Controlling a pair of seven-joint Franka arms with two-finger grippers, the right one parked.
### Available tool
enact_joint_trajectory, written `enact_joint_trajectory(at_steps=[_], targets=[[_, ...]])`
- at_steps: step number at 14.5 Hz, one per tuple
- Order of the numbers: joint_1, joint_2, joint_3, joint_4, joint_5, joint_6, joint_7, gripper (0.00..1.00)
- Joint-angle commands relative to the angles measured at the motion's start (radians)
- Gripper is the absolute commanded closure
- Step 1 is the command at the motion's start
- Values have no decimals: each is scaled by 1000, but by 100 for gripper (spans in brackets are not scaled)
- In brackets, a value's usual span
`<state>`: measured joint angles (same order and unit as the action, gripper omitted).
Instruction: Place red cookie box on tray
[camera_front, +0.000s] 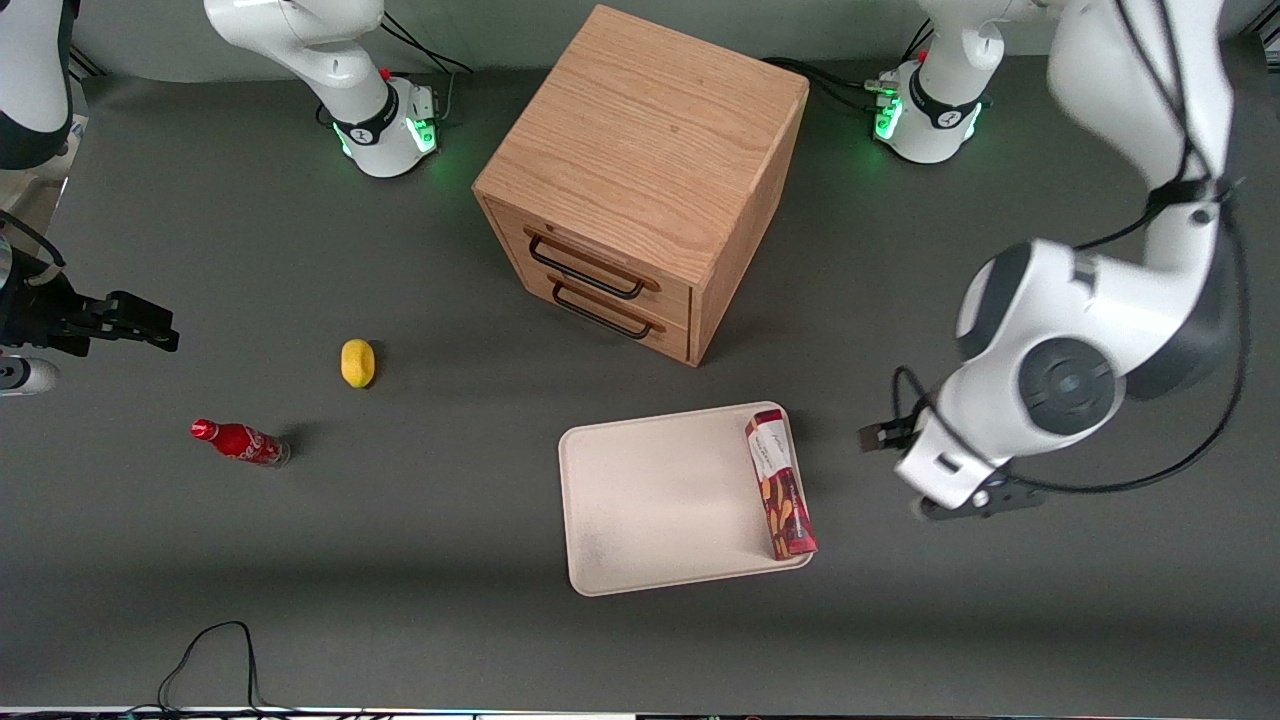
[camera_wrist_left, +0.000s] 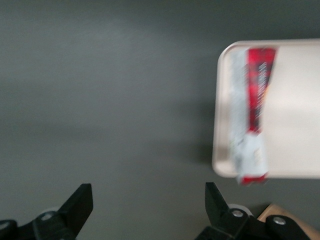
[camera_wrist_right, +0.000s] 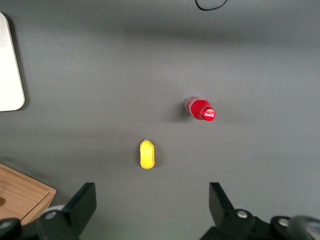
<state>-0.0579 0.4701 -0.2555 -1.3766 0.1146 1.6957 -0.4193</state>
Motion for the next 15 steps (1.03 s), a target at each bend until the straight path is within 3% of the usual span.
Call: enact_joint_trajectory(at_steps=[1, 5, 9, 15], targets=[[76, -285, 39, -304, -47, 22, 175, 0], [56, -516, 197, -467, -122, 3, 301, 0], [-31, -533, 361, -412, -116, -77, 303, 0], [-11, -505, 349, -341, -67, -91, 300, 0]])
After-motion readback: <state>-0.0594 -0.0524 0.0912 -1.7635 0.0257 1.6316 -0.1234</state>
